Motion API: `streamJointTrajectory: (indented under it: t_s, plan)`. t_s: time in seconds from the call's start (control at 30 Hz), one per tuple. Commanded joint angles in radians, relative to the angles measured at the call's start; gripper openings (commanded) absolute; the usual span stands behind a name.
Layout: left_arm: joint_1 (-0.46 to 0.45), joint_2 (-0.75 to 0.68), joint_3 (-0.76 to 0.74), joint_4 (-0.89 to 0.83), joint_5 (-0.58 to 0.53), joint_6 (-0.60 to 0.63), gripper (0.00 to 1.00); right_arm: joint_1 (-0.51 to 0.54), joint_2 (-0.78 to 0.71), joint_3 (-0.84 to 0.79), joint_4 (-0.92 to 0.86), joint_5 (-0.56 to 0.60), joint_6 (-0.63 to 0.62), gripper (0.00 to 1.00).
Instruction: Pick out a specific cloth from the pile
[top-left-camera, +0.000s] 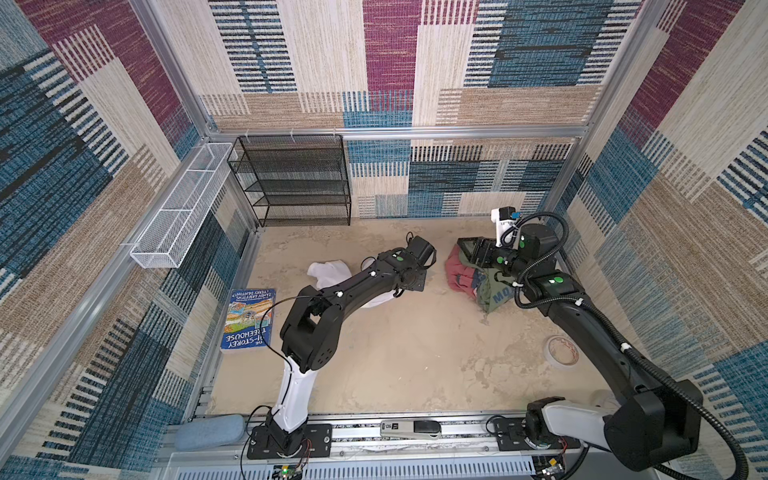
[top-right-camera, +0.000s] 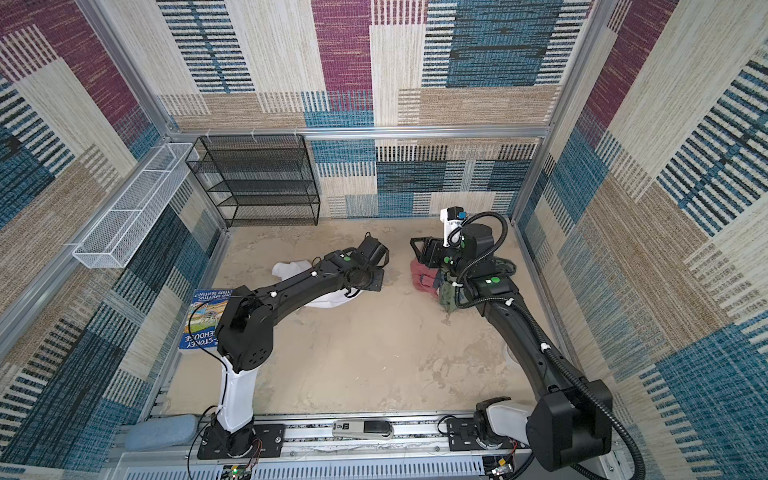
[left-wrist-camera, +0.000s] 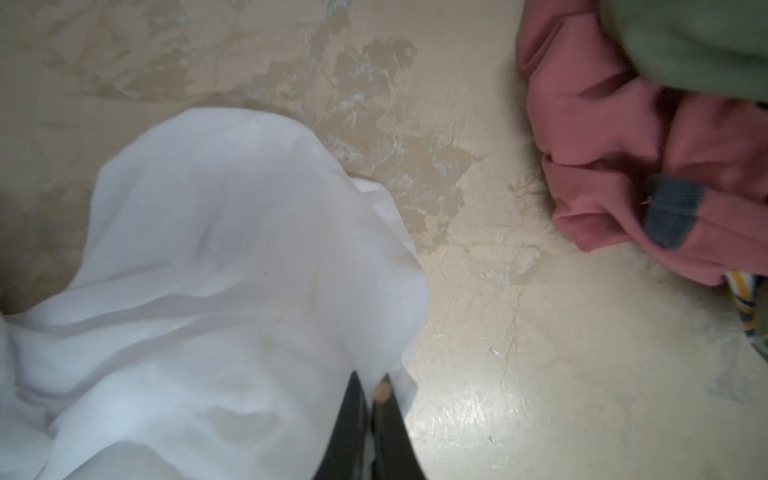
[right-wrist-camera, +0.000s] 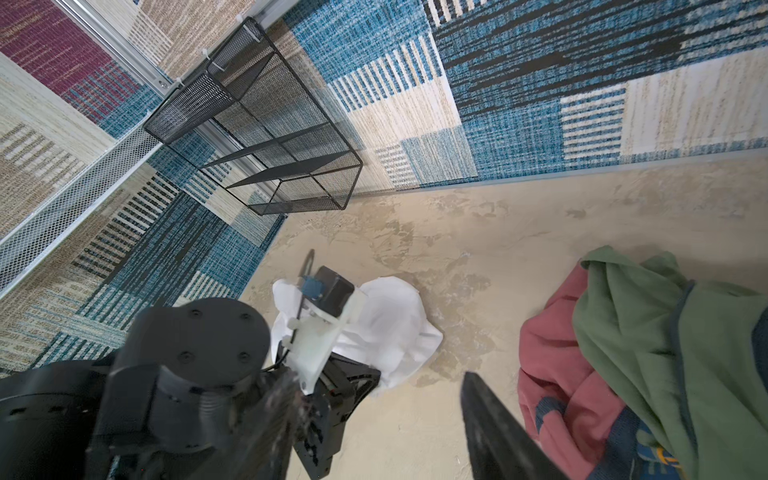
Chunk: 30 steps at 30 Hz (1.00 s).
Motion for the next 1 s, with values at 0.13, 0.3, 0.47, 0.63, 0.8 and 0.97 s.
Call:
streamJointTrajectory:
  t_s: [0.13,0.3,0.47,0.63,0.8,0.97]
  plan:
    - [0.005,-0.130,-0.024,-0.005,-0.062,0.051,0.00,0.000,-0.003,0.007,0.049,-0.011,0.012,0.64]
    - [0.016,-0.211,-0.055,-0.009,-0.105,0.061,0.00,0.003,-0.005,0.010,0.060,-0.018,0.009,0.63]
    - [0.044,-0.291,-0.096,-0.012,-0.137,0.060,0.00,0.035,0.013,0.031,0.064,-0.019,-0.002,0.63]
    - [0.093,-0.392,-0.152,-0.026,-0.176,0.057,0.00,0.101,0.051,0.070,0.061,0.015,-0.018,0.63]
    - [0.172,-0.511,-0.229,-0.041,-0.157,0.052,0.00,0.158,0.094,0.104,0.074,0.028,-0.017,0.63]
    - [0.264,-0.634,-0.321,-0.075,-0.148,0.033,0.00,0.208,0.133,0.124,0.094,0.034,-0.013,0.63]
